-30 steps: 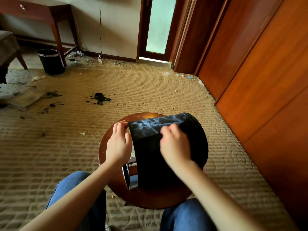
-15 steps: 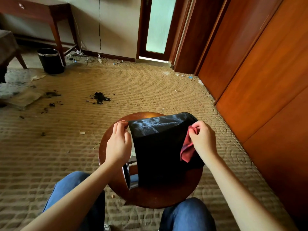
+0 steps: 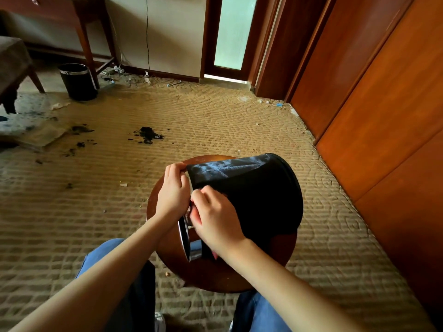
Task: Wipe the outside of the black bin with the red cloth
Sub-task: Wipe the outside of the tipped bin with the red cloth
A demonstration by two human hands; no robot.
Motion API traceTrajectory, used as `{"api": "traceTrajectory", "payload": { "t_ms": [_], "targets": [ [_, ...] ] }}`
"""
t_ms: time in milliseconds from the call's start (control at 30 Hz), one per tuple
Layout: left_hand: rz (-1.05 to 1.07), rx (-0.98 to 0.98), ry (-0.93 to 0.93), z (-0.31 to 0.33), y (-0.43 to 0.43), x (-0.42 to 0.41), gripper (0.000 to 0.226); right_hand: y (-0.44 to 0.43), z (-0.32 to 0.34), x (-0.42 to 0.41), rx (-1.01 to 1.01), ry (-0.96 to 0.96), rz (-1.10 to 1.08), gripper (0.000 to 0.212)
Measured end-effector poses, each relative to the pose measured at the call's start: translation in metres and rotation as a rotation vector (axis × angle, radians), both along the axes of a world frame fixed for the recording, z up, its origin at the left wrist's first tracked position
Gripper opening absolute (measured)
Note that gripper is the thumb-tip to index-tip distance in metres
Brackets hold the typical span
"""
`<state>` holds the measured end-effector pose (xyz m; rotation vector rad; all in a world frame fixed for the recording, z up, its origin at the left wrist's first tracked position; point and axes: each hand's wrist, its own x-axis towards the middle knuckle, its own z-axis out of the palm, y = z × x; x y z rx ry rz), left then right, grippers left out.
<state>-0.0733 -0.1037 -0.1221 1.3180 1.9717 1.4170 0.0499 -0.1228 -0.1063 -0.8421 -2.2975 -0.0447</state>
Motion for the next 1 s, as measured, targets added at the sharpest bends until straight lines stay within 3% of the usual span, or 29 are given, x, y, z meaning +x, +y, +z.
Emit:
{"api": "traceTrajectory", "payload": {
  "t_ms": [333,533,733,900,1000],
  "targets": [
    [0.058,-0.123,-0.100,0.016,0.036,-0.018,0.032,-0.020,-0.035,0.015,0.092,-0.136,0.060,0.004],
    [0.022,-0.196,-0.028,0.012,0.042,-0.026,0.026,0.018,-0.023,0.044,0.336,-0.420,0.238,0.018],
    [0.009,-0.209,0.016,0.017,0.036,-0.024,0.032,0.076,-0.008,0.115,0.354,-0.388,0.010,0.019],
    [0.007,-0.197,0.007,0.017,0.032,-0.020,0.033,0.109,0.010,0.162,0.190,-0.421,-0.265,0.037],
    [0.011,-0.183,-0.010,0.014,0.026,-0.017,0.033,0.111,0.017,0.145,-0.007,-0.281,-0.425,0.021]
  ]
}}
